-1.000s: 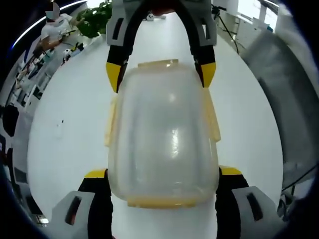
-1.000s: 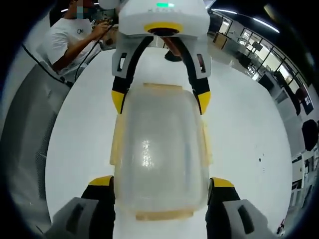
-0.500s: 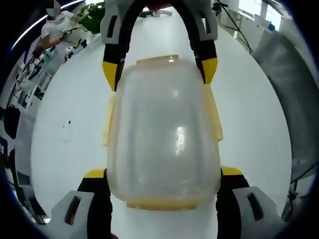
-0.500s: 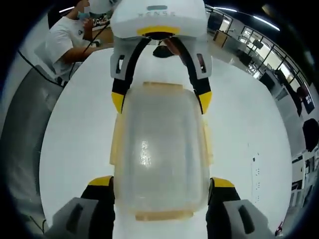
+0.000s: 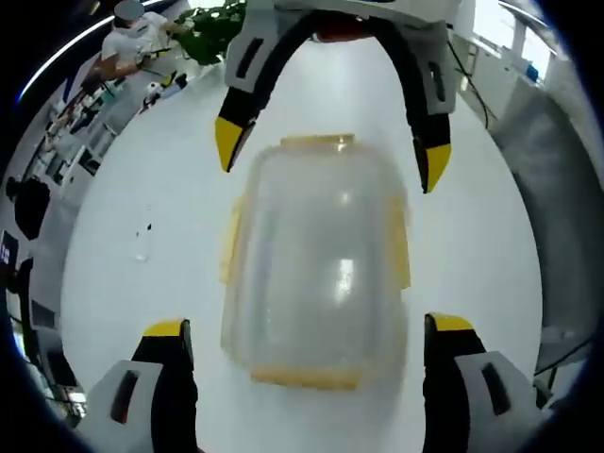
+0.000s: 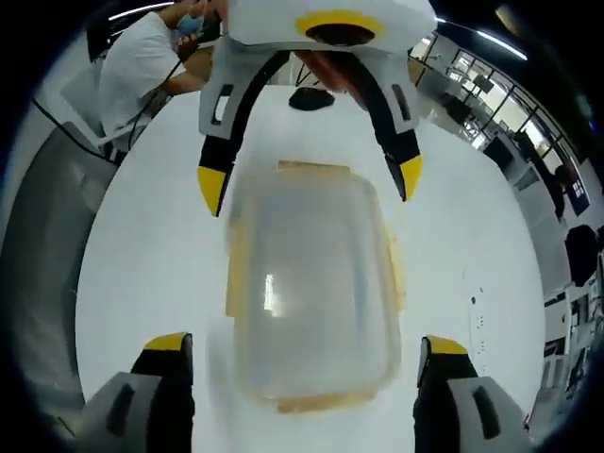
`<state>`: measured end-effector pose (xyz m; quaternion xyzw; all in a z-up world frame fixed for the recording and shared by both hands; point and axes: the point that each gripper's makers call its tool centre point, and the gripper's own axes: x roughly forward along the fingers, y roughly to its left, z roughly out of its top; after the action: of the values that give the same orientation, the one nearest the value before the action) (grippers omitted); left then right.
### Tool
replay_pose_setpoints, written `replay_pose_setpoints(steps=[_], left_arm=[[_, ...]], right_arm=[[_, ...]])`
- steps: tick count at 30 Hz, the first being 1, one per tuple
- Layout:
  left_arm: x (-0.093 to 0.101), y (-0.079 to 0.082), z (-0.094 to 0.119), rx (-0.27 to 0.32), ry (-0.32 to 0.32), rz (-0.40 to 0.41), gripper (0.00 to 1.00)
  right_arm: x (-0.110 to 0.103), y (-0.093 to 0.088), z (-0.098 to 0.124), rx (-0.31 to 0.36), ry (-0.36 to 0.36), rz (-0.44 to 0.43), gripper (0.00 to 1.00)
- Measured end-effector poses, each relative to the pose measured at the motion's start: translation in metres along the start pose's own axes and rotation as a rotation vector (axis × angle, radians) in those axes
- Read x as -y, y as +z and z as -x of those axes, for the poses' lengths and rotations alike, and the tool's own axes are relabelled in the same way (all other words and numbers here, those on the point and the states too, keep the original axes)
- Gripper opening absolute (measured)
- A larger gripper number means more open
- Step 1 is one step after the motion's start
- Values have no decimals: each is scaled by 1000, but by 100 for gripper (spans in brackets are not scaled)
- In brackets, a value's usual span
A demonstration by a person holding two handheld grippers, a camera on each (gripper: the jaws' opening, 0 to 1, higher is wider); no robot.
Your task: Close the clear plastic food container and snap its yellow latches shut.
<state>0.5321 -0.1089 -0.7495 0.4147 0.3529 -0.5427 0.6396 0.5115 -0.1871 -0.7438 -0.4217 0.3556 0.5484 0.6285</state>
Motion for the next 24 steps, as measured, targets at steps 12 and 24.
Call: replay_pose_setpoints(steps=[12,24], left_arm=[[19,19,40,113,94,114,99],[46,31,82,236,190,219,99]], right_arm=[[-13,5,30,31,-104,-72,99],[-41,7,80,224,-192,-377,99]])
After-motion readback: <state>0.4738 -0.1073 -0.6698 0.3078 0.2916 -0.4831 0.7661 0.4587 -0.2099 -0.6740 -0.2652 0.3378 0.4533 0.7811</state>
